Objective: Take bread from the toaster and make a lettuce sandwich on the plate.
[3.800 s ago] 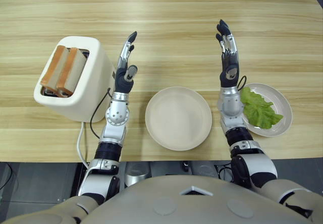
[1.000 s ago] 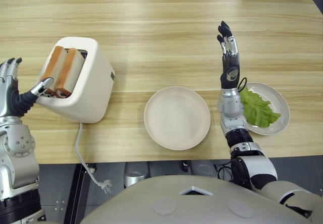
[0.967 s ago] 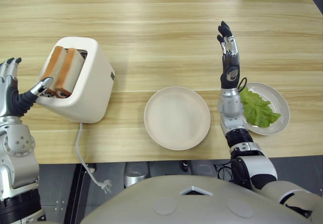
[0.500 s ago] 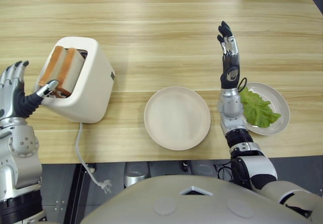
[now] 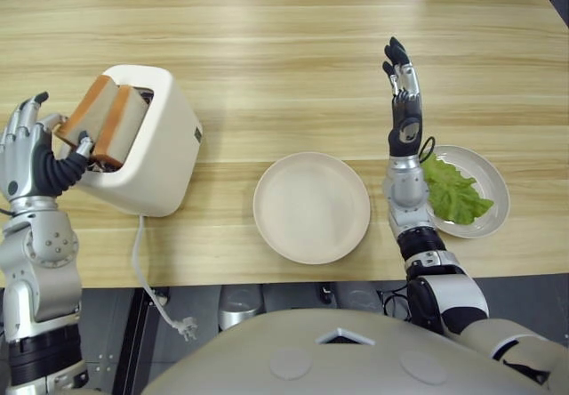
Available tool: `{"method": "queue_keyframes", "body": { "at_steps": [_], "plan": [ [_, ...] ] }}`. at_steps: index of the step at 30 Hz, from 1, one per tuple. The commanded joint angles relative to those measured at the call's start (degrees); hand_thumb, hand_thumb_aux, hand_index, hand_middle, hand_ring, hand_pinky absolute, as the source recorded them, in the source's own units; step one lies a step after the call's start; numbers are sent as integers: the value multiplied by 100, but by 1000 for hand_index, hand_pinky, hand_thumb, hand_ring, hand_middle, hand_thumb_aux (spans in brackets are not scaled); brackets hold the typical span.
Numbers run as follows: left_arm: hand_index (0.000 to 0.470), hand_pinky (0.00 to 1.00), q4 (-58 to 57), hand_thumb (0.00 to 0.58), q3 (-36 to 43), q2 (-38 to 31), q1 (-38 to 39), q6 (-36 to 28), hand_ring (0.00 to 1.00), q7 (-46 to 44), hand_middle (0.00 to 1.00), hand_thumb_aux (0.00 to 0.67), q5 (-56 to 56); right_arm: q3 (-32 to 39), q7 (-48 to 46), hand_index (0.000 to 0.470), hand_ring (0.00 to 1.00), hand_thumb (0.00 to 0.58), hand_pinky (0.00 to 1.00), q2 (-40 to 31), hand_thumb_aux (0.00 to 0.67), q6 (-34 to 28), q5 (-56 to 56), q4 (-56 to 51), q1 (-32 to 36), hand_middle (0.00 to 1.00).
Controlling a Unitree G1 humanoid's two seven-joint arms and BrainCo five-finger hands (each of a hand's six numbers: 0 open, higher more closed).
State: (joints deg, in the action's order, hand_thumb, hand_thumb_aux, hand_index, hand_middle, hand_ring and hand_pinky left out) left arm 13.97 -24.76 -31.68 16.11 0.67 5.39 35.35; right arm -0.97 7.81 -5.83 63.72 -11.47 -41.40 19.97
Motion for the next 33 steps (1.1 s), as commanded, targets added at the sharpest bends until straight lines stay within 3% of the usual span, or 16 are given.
{"method": "queue_keyframes", "body": {
  "at_steps": [1, 5, 6, 7, 8, 11, 12, 13, 19, 25, 29, 33],
  "plan": [
    [370, 0, -109, 558, 145, 28, -103, 79, 0, 98, 0, 539, -30, 0, 44, 0, 0, 0, 0, 1, 0, -40, -57, -53, 36, 0],
    [384, 0, -88, 564, 259, 106, -140, 128, 0, 140, 0, 560, -6, 9, 59, 0, 0, 0, 0, 0, 0, -42, -80, -64, 40, 0],
    [428, 0, -48, 577, 287, 132, -157, 148, 0, 153, 0, 623, -7, 10, 64, 0, 0, 0, 0, -3, 0, -44, -88, -61, 38, 0],
    [428, 0, 21, 577, 299, 156, -185, 164, 0, 188, 0, 623, -10, 9, 69, 0, 0, 0, 0, -7, 0, -47, -97, -57, 36, 0],
    [460, 0, 101, 580, 304, 166, -217, 180, 0, 226, 0, 670, -7, 7, 74, 0, 0, 0, 0, -10, 0, -50, -105, -54, 35, 0],
    [460, 0, 497, 580, 225, 203, -344, 222, 0, 378, 0, 670, 8, 10, 87, 0, 0, 0, 0, -11, 0, -51, -139, -78, 46, 0],
    [460, 573, 660, 580, 144, 204, -422, 227, 573, 470, 573, 670, 33, 9, 92, 0, 0, 0, 0, -12, 0, -51, -145, -87, 54, 0],
    [460, 1000, 808, 580, 52, 189, -511, 231, 1000, 552, 1000, 670, 43, 4, 100, 0, 0, 0, 0, -13, 0, -49, -147, -92, 57, 0],
    [460, 1000, 1470, 580, -316, 60, -1264, 330, 1000, 1121, 1000, 670, 390, -66, 244, 0, 0, 0, 0, -31, 0, -10, -193, -72, 89, 0],
    [460, 1000, 1680, 580, 29, 92, -1981, 564, 1000, 1212, 1000, 670, 530, -182, 494, 0, 0, 0, 0, -110, 0, 10, -339, 59, 144, 0],
    [460, 1000, 1807, 580, 567, 252, -2462, 662, 1000, 584, 1000, 670, -436, -426, 795, 0, 0, 0, 0, -375, 0, -29, -643, 446, 121, 0],
    [460, 1000, 1991, 580, 1880, 740, -2686, 426, 1000, -644, 1000, 670, -1857, -1142, 1472, 0, 0, 0, 0, -1364, 0, -219, -1546, 867, -293, 0]
  ]
}}
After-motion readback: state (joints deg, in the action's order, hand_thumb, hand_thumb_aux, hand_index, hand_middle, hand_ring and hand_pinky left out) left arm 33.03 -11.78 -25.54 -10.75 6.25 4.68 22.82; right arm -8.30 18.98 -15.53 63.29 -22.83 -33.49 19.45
